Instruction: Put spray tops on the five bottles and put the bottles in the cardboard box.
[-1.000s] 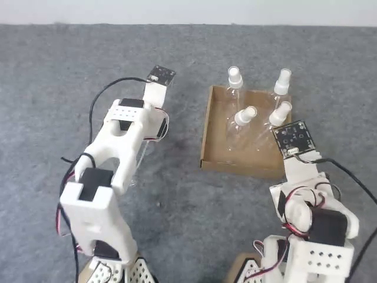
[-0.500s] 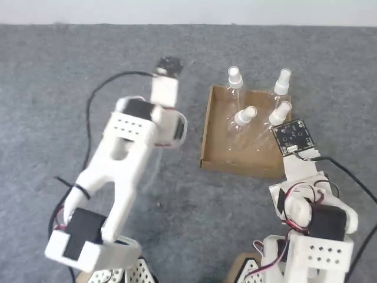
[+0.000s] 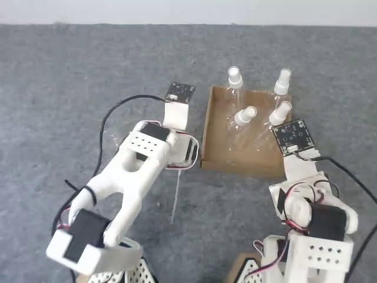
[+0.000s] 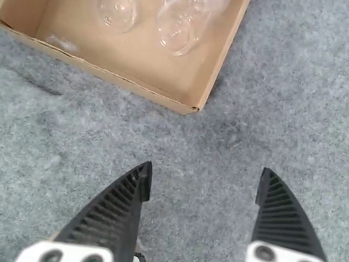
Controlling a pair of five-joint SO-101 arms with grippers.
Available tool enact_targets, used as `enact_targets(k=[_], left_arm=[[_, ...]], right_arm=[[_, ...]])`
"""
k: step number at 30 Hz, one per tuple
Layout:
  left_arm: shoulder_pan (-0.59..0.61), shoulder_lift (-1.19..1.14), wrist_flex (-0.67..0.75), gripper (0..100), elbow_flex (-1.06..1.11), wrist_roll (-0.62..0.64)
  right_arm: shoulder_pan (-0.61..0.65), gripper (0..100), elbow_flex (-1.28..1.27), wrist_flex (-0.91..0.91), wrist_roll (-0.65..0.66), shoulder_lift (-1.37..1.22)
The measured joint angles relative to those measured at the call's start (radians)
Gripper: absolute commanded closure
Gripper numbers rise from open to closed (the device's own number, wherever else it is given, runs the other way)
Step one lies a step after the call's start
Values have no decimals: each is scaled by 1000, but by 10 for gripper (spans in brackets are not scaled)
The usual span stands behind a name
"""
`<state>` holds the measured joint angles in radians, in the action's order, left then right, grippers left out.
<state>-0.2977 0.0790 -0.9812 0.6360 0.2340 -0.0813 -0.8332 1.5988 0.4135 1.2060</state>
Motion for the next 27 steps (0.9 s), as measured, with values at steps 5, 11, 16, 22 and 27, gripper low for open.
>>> enact_targets(k=[5,11,16,22,27], left_arm=[[57,37,-130,711,-52,-97],[318,135,-261,711,-192,-107],[557,170,-273,707,-199,-107],[628,169,-180,706,-61,-117],[641,98,-68,706,-3,-114]], right_arm=[[0,742,0,0,0,0],[0,741,0,0,0,-2],[0,740,-23,0,0,0],[2,740,-40,0,0,-14],[0,740,-40,0,0,-17]])
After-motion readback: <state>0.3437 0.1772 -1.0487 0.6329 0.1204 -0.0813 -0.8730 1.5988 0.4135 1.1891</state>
